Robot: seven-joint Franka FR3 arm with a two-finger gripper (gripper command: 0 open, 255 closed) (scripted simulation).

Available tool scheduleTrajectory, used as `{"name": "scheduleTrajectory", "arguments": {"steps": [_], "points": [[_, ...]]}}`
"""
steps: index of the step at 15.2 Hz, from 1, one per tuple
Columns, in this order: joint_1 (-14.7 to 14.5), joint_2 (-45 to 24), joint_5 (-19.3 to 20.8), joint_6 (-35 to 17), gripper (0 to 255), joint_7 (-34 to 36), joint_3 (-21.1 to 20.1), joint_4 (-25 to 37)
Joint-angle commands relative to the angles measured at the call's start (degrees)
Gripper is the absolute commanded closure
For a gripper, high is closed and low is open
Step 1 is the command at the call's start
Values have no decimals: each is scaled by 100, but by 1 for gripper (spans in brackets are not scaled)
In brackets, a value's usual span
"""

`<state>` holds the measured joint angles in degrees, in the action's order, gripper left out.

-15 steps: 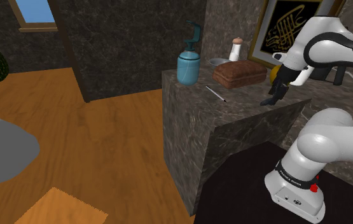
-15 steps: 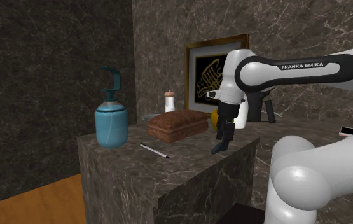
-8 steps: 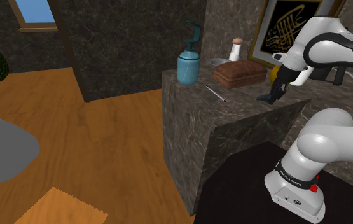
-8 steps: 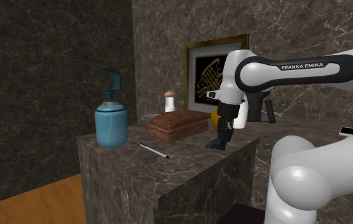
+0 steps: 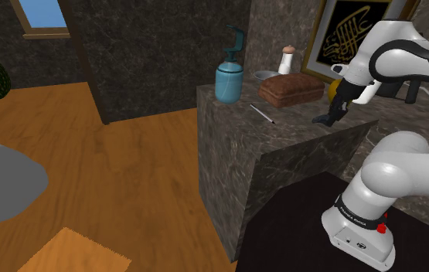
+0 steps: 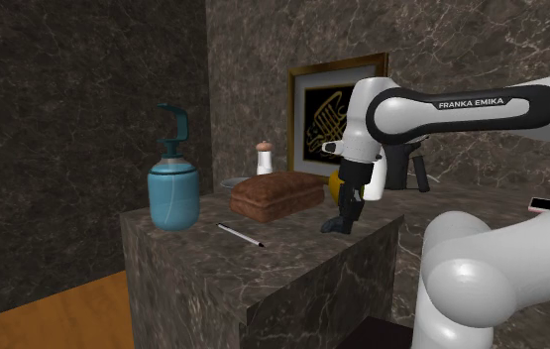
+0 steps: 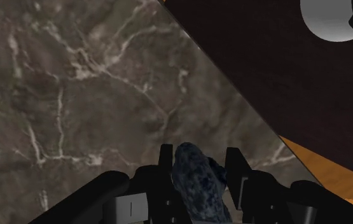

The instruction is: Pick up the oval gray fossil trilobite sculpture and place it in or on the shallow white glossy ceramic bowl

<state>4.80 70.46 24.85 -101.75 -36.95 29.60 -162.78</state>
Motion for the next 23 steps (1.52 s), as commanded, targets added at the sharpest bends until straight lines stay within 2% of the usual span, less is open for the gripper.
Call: {"name": "scheduleTrajectory", "arguments": {"steps": [1,23], "points": [[-24,-6,-41,69,255,3,-39,71],[-434,-479,-706,1354,255,30,-699,1856]]}}
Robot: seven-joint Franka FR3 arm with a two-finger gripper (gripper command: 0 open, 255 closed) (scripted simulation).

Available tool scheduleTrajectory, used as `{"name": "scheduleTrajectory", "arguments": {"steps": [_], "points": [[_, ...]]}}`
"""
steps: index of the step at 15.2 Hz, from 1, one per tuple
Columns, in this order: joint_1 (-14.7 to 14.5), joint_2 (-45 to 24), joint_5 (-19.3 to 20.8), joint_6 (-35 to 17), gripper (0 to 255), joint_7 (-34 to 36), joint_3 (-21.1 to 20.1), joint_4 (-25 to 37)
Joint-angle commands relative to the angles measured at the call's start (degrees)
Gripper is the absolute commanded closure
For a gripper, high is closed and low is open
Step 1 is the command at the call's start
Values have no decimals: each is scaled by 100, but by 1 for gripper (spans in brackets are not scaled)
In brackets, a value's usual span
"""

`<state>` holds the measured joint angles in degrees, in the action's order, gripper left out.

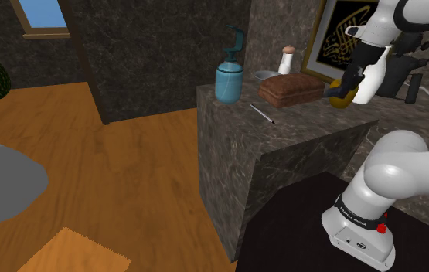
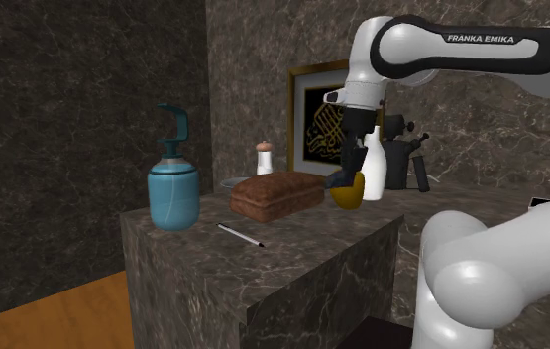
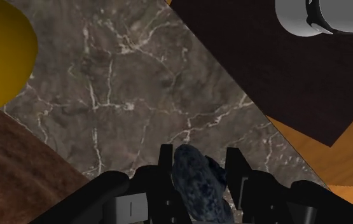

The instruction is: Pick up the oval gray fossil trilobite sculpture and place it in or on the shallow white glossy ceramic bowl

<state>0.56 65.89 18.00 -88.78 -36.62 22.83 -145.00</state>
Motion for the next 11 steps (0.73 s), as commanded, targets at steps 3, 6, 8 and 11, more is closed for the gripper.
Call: {"name": "scheduleTrajectory", "arguments": {"steps": [3,6,8,11], "points": [[-240,-720,56,-371,255,-56,260,408],[-492,-1417,80,-739,255,-142,558,802],[-673,-1881,60,-952,255,-221,768,1098],[-962,-2583,-34,-1224,255,-381,1109,1588]]}}
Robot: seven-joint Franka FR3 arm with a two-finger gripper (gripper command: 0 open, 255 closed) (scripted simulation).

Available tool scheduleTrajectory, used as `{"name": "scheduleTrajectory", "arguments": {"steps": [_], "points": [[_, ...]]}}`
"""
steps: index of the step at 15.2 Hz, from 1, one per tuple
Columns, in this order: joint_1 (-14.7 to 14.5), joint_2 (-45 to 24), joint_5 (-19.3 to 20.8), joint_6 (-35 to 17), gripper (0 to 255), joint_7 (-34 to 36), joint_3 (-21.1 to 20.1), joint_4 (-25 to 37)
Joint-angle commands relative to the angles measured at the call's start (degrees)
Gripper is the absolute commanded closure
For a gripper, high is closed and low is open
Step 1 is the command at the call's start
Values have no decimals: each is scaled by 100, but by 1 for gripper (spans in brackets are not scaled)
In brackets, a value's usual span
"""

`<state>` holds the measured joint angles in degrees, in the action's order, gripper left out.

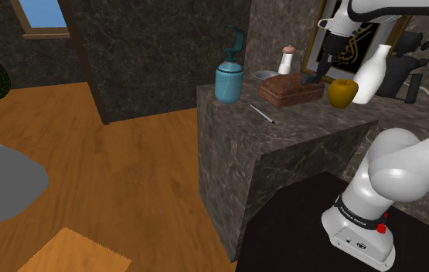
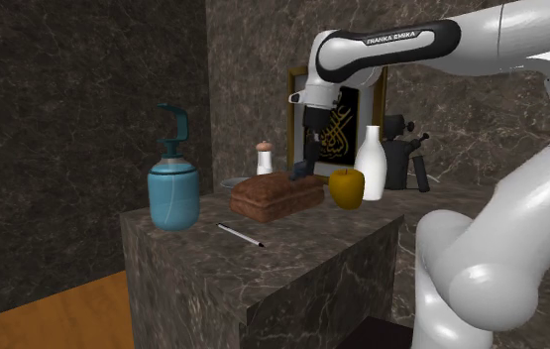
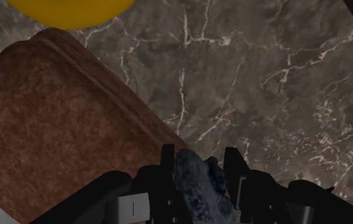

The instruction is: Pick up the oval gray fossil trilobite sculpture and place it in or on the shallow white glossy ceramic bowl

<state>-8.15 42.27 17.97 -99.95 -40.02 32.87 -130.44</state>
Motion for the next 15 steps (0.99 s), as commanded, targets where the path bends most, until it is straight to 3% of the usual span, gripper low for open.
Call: {"name": "scheduleTrajectory", "arguments": {"steps": [1,5,9,12,15], "points": [[-192,-458,-81,-185,255,-107,228,308],[-619,-1443,-407,-435,255,-448,774,1076],[-1068,-2556,-1017,-567,255,-963,1453,1959],[-1316,-3596,-1805,-544,255,-1540,2043,2723],[-1141,-4873,-2935,-305,255,-2261,2437,3621]]}}
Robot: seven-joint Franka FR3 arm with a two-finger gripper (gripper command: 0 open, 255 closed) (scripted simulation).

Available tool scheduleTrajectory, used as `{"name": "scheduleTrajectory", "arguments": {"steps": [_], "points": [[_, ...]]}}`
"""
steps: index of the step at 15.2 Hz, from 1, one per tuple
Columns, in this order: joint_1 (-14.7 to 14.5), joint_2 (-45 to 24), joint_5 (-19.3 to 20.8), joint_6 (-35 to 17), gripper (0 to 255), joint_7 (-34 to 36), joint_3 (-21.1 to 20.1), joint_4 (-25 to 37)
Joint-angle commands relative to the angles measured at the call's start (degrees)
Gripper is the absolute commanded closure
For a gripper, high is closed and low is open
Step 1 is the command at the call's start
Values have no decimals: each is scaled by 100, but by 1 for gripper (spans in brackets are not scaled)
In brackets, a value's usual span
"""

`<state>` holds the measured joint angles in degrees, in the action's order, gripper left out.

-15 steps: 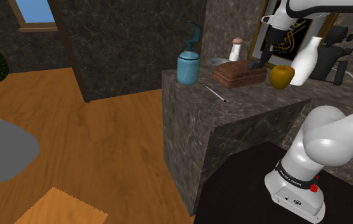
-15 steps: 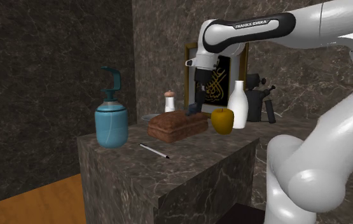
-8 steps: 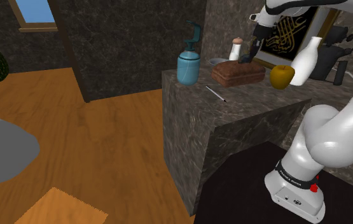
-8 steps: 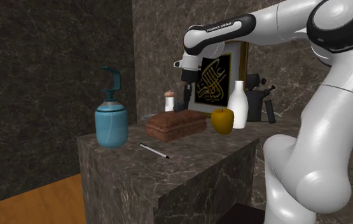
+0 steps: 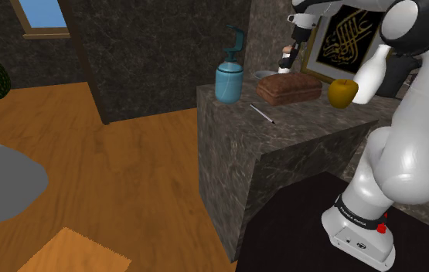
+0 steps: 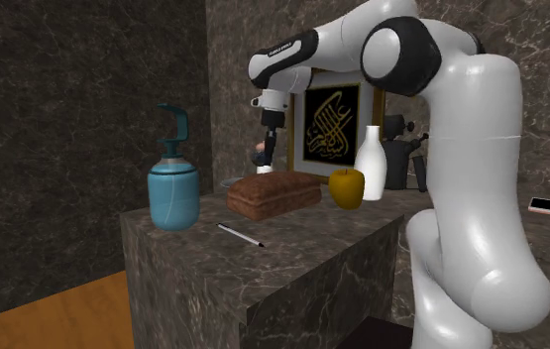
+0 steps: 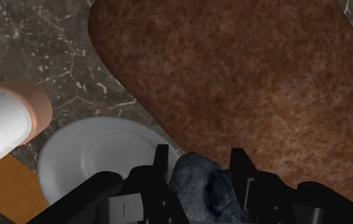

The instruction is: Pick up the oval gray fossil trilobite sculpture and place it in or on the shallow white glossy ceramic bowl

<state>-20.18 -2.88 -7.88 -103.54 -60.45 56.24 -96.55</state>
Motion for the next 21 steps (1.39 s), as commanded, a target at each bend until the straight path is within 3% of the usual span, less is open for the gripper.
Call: {"name": "scheduleTrajectory", "arguments": {"steps": [1,5,8,9,21], "points": [[270,-778,-720,187,255,-421,104,569],[1393,-2208,-1842,837,255,-832,-235,2130],[2404,-3208,-2462,1450,255,-786,-633,3701],[2604,-3390,-2557,1575,255,-745,-717,4035],[2037,-3187,-2456,511,255,-1001,-632,2619]]}}
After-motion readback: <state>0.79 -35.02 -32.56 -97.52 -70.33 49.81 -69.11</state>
